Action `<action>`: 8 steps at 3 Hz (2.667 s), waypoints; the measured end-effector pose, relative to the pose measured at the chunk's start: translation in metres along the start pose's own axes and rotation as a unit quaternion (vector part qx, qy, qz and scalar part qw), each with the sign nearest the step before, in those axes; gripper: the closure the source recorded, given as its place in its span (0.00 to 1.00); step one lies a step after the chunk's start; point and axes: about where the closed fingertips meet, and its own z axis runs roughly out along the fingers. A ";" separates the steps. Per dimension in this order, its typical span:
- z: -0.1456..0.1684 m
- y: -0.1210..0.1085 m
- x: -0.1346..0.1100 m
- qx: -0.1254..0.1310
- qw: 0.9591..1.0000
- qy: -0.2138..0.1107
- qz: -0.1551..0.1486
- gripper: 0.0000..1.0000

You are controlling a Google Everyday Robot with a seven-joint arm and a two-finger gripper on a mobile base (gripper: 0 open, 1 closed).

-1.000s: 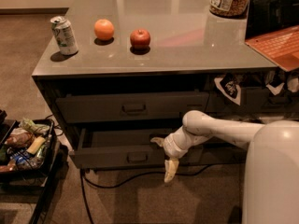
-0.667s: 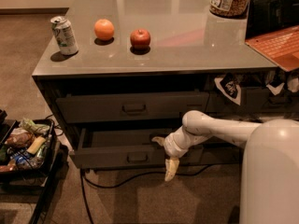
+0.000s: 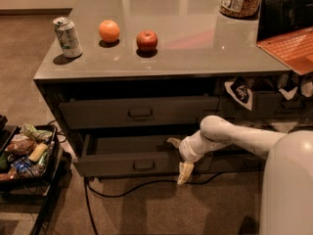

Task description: Open middle drawer

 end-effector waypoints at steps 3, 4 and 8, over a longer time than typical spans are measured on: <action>0.013 0.008 0.032 -0.016 0.999 0.017 0.033 0.00; 0.027 0.014 0.043 -0.034 0.998 0.024 0.046 0.00; 0.028 0.014 0.043 -0.035 0.998 0.024 0.047 0.18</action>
Offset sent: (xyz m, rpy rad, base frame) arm 0.0041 -0.0273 -0.0238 -0.0520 0.0382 -0.0630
